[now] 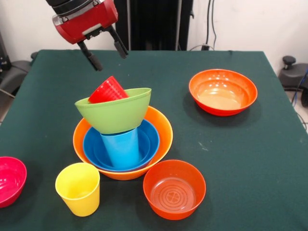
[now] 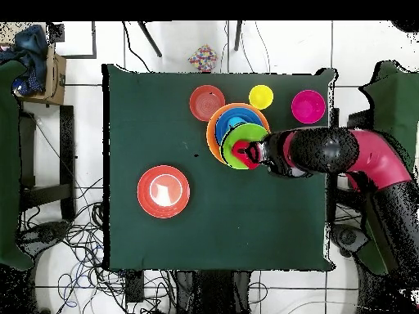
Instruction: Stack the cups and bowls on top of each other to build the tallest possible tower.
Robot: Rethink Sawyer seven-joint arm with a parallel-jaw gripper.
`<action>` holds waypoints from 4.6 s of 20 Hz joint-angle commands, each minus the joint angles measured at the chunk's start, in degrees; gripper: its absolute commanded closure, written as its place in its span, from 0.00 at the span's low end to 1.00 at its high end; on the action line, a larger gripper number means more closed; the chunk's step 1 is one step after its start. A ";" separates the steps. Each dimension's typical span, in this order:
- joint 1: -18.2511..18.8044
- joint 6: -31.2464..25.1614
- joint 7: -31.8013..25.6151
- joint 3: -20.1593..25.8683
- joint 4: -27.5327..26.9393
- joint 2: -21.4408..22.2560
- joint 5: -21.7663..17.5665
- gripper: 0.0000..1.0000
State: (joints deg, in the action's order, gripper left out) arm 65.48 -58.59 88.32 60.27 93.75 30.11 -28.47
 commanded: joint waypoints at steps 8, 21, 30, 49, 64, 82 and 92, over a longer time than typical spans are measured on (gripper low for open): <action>-3.93 -7.06 -9.39 -3.99 -10.23 -3.16 1.47 0.00; -6.71 -9.66 -6.47 -6.30 -18.46 -4.18 4.43 0.00; -9.72 -7.94 -5.10 -10.41 -25.84 -7.18 1.78 0.00; -15.96 1.55 -3.55 -19.54 -34.48 -14.07 -6.13 0.00; -17.68 4.79 -3.84 -21.99 -36.28 -16.32 -7.63 0.00; -19.23 3.46 -3.06 -23.18 -40.01 -17.39 -6.62 0.00; -19.85 2.34 -3.05 -23.05 -41.29 -17.45 -6.12 0.00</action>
State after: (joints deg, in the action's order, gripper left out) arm 48.84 -56.00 88.32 41.55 55.63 12.88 -32.00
